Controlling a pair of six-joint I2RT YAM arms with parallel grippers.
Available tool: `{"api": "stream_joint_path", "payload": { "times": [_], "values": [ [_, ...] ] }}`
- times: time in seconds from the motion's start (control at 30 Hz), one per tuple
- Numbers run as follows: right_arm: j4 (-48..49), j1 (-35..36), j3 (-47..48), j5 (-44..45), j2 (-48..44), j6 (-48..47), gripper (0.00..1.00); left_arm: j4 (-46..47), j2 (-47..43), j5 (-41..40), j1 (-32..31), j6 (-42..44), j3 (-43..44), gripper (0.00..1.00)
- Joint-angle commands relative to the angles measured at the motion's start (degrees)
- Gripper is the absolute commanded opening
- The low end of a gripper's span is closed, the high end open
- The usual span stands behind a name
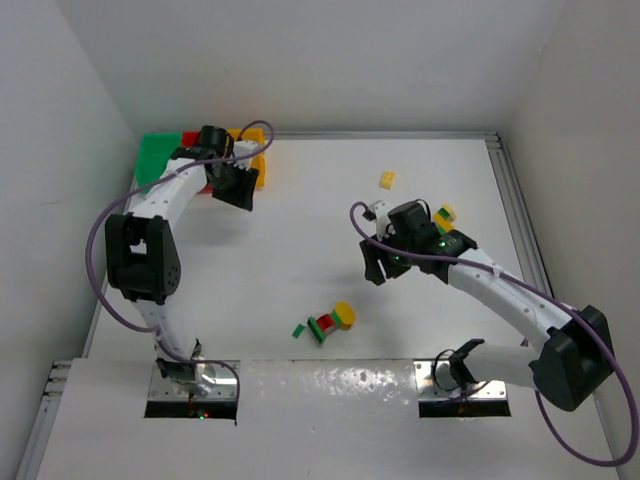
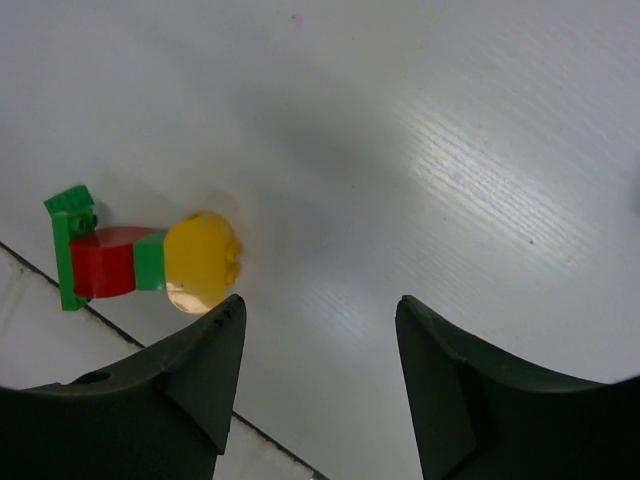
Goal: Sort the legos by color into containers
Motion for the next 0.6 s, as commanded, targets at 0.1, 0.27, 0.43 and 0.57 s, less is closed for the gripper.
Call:
{"api": "stream_joint_path", "payload": {
  "times": [0.1, 0.27, 0.43, 0.57],
  "values": [
    [4.7, -0.1, 1.6, 8.8, 0.4, 2.6, 0.63, -1.8, -2.4, -2.8, -5.4, 0.1, -1.9, 0.46],
    [2.7, -0.1, 5.9, 9.7, 4.4, 2.8, 0.64, -2.3, -5.7, -3.6, -9.9, 0.2, -5.1, 0.46],
    [1.5, -0.1, 7.1, 11.1, 5.5, 4.2, 0.64, 0.4, -13.3, -4.3, -17.9, 5.0, -15.8, 0.47],
    [4.5, -0.1, 4.8, 11.3, 3.1, 5.1, 0.64, 6.2, -23.1, -2.1, -20.9, 7.3, -25.5, 0.47]
  ]
}}
